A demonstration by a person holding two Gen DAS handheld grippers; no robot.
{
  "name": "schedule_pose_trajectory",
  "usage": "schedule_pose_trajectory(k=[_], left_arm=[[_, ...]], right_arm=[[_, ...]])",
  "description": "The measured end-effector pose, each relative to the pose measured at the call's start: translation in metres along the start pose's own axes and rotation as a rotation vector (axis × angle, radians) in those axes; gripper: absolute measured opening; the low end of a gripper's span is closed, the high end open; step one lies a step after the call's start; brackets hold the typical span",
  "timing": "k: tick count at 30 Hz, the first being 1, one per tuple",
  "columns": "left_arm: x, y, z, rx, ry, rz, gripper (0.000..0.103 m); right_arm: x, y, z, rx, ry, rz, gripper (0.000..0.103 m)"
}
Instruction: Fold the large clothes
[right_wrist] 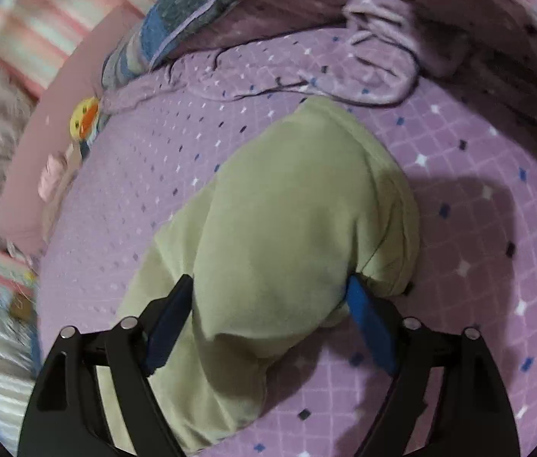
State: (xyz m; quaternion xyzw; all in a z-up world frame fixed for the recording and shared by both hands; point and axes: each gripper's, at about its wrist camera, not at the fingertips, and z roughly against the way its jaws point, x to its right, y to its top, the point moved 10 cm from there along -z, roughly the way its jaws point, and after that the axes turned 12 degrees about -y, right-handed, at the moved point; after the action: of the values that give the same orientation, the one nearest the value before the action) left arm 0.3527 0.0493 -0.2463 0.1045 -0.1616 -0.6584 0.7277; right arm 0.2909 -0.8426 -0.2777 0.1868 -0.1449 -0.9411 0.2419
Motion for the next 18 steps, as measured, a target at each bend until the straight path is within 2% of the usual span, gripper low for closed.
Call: schedule_pose_trajectory(k=[2, 5, 12, 16, 18], left_arm=[[0.003, 0.000, 0.002, 0.007, -0.029, -0.001, 0.100], [0.006, -0.001, 0.006, 0.023, -0.045, -0.020, 0.100], [0.004, 0.006, 0.023, 0.070, -0.083, -0.056, 0.100], [-0.008, 0.007, 0.037, 0.081, -0.131, -0.045, 0.100], [-0.012, 0.010, 0.040, 0.086, -0.131, -0.036, 0.100]], right_arm=[[-0.011, -0.004, -0.003, 0.007, -0.039, 0.101, 0.044], [-0.025, -0.004, 0.011, 0.046, -0.032, 0.165, 0.026], [-0.065, -0.005, 0.073, 0.142, -0.005, 0.305, 0.023], [-0.115, -0.027, 0.125, 0.183, 0.036, 0.456, 0.023], [-0.142, -0.043, 0.147, 0.205, 0.060, 0.531, 0.023]])
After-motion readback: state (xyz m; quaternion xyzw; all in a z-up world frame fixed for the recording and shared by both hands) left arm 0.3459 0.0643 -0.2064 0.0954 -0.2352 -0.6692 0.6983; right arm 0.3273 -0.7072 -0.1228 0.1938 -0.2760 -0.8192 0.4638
